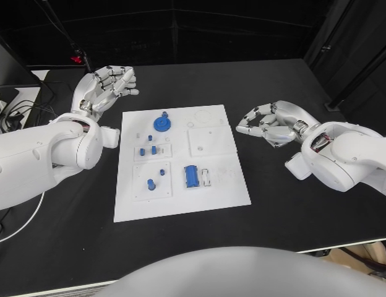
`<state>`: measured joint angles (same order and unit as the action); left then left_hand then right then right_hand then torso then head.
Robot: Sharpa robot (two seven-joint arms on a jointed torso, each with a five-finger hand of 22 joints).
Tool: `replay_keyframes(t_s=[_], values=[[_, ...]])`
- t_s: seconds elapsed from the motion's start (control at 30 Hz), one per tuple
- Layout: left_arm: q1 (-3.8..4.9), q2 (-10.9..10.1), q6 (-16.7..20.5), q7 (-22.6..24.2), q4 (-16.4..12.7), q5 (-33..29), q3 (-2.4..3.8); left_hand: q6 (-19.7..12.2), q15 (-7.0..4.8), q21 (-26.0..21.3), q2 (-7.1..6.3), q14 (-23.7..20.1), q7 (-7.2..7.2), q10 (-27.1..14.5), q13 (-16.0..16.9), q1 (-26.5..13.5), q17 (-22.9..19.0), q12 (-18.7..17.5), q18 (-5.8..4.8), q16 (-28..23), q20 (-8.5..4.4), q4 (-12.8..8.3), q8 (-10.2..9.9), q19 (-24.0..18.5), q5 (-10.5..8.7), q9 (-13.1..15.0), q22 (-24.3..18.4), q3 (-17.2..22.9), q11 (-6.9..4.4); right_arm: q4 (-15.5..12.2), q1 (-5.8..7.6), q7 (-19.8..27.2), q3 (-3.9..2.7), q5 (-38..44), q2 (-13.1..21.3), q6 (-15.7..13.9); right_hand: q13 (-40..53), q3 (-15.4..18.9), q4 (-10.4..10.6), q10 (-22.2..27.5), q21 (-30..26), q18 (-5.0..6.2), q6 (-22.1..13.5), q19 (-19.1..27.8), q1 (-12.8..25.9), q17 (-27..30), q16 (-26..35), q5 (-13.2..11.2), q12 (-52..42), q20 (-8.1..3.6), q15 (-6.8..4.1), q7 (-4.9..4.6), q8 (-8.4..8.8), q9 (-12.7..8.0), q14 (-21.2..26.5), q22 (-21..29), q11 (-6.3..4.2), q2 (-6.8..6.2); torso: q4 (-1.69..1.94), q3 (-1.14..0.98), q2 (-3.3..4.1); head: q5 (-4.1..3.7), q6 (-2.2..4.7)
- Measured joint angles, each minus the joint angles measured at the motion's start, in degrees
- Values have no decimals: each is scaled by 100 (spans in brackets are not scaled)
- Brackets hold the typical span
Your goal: Assemble the parts on the task board
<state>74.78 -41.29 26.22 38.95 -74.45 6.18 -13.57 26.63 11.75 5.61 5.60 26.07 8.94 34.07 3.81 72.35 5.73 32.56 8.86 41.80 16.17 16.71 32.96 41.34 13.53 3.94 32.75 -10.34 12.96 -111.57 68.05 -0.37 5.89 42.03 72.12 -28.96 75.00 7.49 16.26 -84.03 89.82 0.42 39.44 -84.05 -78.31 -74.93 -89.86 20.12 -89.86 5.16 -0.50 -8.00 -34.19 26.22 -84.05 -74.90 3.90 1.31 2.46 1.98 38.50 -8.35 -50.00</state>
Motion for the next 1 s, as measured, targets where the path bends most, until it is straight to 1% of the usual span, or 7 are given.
replay_keyframes(t_s=[0.07, 0.13, 0.27, 0.63, 0.73, 0.83, 1.0], values=[[-1, 6, -1, 0, 5, 0, 0, 0, 0, 0, 0, 0, 0, 0, 0, 0, 0, 0, 0, 0, 0, 0, 15, 0, 0, 0, 0, 0, 0, -1, 18, 72, 1, -69, 152, 11, 0, 39, 7, -1, 0, 0, -30, 8, 5, -2, 0, 0, 0, 31, 0, -30, 62, -85, 1, 0, 1, 5, 3, -1, 2, -73, 0], [-5, 13, -1, 0, 11, 0, 0, 0, 0, 0, 0, 0, 0, 0, 0, 0, 0, 0, 0, 0, 0, 0, 15, 0, 0, 0, 0, 0, 0, 7, 31, 126, 2, -129, 326, 32, 0, 59, 9, -1, 0, 1, -31, 0, 73, -2, 0, 0, 0, 40, 32, -31, 93, -160, 9, 0, 41, 13, 3, -1, 5, -131, 0], [-14, 28, -4, 0, 19, 0, 0, 0, 0, 0, 0, 0, 0, 0, 0, 0, 0, 0, 0, 0, 0, 0, 15, 0, 0, 0, 0, 0, 0, 86, 40, 169, 6, -212, 601, 72, 0, 88, 25, -1, 0, 0, -51, 1, 104, -1, 0, 0, 0, 81, 41, -51, 130, -236, 1, 0, 41, 45, 2, 1, 5, -205, 0], [-22, 49, -8, 0, 27, 0, 0, 0, 0, 0, 0, 0, 0, 0, 0, 0, 1, 0, 0, 0, 0, 0, 15, 0, 0, 0, 1, 0, 0, 384, 45, 18, 10, -207, 941, 191, 0, 196, 5, -1, 0, 0, -54, 22, 160, 0, 0, -36, 0, 101, 61, -90, 187, -380, 21, 0, 82, 54, 7, 2, 2, -476, 0], [-22, 48, -8, 0, 21, 0, 0, 0, 0, 0, 0, 0, 0, 0, 0, 0, 1, 0, 0, 0, 0, 0, 15, 0, 0, 0, 1, 0, 0, 489, 45, -178, 12, -70, 1017, 218, 0, 237, -1, -1, 0, 0, -28, 2, 160, 0, 0, -151, 0, 121, 61, -116, 187, -439, 21, 0, 82, 54, 14, 1, 2, -541, 0], [-22, 39, -8, 0, 19, 0, 0, 0, 0, 0, 0, 0, 0, 0, 0, 0, 1, 0, 0, 0, 0, 0, 15, 0, 0, 0, 1, 0, 0, 652, 45, -505, 13, 149, 1073, 286, -1, 291, 21, -2, 0, 0, 10, 2, 180, 0, 0, -255, 0, 121, 61, -120, 217, -518, 21, 0, 82, 34, 13, 1, 2, -634, 0], [-22, 38, -8, 0, 19, 0, 0, 0, 0, 0, 0, 0, 0, 0, 0, 0, 1, 0, 0, 0, 0, 0, 15, 0, 0, 0, 1, 0, 0, 921, 43, -1118, 18, 589, 1115, 450, -1, 345, 29, -1, 0, 0, 96, 2, 206, 0, 0, -365, 0, 121, 61, -106, 226, -619, 21, 0, 82, 7, 3, 2, 3, -878, 0]])
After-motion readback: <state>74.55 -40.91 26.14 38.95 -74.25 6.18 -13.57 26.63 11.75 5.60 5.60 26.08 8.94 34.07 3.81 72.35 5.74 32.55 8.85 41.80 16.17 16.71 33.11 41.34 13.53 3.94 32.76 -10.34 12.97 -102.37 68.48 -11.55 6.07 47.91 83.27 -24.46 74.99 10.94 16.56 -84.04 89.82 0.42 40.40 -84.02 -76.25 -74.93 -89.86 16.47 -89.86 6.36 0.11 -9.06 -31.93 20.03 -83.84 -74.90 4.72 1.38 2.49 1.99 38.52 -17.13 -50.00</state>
